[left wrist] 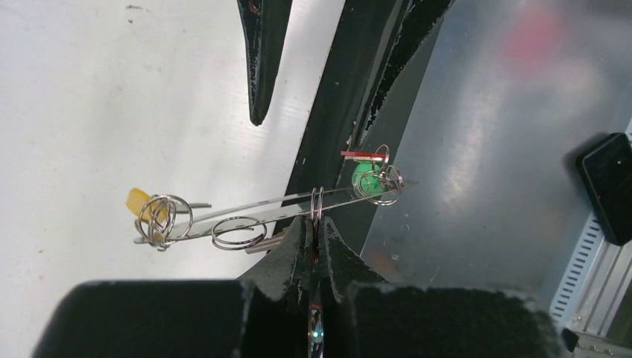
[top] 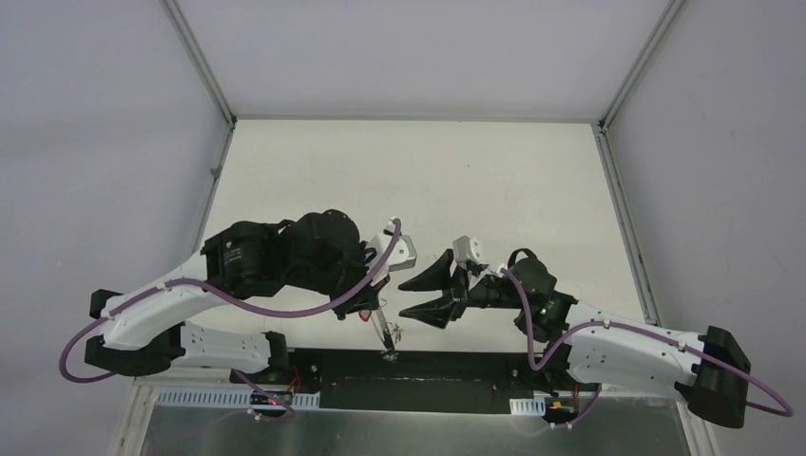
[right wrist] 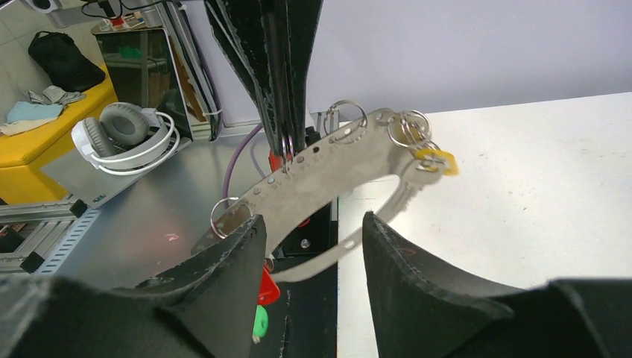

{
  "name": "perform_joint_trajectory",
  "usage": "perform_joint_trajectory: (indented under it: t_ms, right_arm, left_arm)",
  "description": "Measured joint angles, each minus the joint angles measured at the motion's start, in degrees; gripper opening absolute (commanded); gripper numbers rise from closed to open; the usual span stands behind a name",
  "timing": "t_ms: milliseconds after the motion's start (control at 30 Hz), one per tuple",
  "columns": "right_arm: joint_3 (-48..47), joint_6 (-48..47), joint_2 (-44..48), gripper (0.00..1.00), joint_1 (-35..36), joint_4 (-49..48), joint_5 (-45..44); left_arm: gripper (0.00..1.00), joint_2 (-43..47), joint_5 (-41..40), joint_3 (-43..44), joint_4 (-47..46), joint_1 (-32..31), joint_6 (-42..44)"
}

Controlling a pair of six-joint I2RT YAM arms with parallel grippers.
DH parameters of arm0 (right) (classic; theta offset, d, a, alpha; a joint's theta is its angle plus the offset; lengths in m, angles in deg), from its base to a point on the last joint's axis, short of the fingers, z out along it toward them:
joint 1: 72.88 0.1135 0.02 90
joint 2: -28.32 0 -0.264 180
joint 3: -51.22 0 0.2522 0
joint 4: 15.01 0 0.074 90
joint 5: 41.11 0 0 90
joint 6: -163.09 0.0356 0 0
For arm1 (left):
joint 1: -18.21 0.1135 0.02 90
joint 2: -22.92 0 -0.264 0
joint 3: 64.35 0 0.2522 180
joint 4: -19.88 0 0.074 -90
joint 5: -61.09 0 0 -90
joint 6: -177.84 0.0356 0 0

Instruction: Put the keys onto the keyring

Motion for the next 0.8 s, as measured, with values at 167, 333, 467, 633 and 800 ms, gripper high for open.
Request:
perform_joint_trajectory:
  t_ms: [167,333,467,633,800]
  right_arm:
    - [-0.1,0.0,-0.2,0.47,0.0,0.2,0.0]
    - [-0.2,0.4,-2.1,0.39,0.0,-0.7,0.3]
    - [-0.2,1.7,-5.2,0.33,0.0,-3.5,1.0]
    - [-0.3,3.8,-9.2,0.28,0.0,-7.9,2.4]
    - [-1.7,4.5,-11.1,0.27,0.5,-9.9,3.9]
  left_arm:
    - [0.0,-5.5,0.1,7.0,8.5,0.0,0.6]
    - [0.0,-12.6,0.3,13.0,15.6,0.0,0.9]
    - [0.0,-16.4,0.4,16.3,19.2,0.0,1.6]
    - [0.0,-17.7,0.3,19.1,21.5,0.0,2.0]
    - [0.0,-17.7,0.3,19.9,22.3,0.0,2.0]
